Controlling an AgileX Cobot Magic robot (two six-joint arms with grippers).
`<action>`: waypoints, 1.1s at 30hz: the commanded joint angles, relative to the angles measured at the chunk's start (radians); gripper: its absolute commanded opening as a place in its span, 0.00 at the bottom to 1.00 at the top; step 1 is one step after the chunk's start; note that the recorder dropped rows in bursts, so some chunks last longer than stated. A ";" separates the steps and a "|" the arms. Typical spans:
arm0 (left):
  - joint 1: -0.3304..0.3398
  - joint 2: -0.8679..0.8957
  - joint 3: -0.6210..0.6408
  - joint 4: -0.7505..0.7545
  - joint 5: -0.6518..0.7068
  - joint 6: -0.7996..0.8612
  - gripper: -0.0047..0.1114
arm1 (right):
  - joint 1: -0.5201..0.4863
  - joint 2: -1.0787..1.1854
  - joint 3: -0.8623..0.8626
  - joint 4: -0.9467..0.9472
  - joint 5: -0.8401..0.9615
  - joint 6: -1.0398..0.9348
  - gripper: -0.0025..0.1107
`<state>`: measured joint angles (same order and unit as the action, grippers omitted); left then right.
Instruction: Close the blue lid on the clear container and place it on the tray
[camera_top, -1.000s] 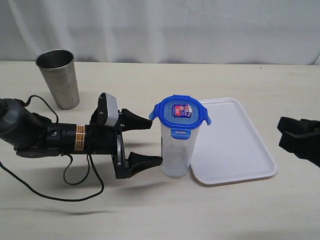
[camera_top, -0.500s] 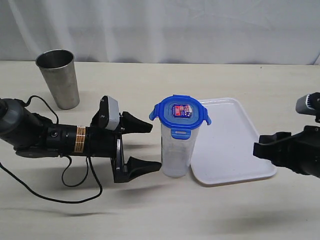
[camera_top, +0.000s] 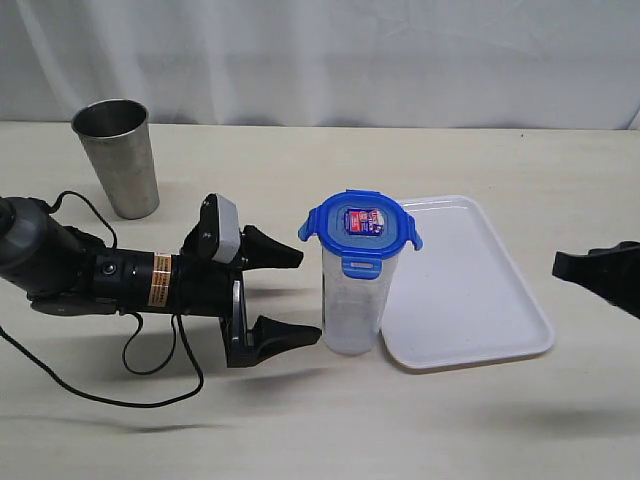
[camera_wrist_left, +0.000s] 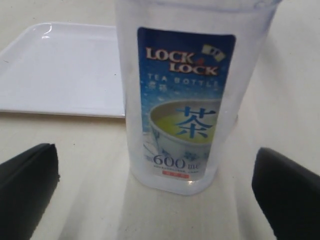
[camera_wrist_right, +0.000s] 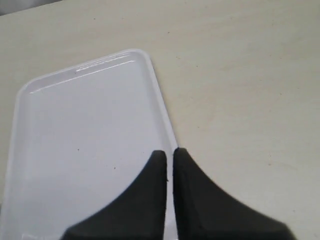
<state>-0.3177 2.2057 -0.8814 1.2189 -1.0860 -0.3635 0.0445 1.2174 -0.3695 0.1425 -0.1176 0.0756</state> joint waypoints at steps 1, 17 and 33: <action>-0.007 0.002 -0.005 0.002 -0.001 -0.007 0.89 | -0.007 0.086 -0.002 -0.114 -0.063 0.049 0.06; -0.007 0.002 -0.005 0.017 -0.036 0.035 0.89 | -0.193 0.436 -0.126 -1.408 -0.595 1.054 0.06; -0.009 0.002 -0.005 -0.018 -0.052 0.015 0.89 | -0.193 0.629 -0.148 -1.390 -0.866 0.933 0.06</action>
<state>-0.3177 2.2057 -0.8814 1.1819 -1.1229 -0.3334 -0.1425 1.8443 -0.5139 -1.2482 -0.9637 1.0163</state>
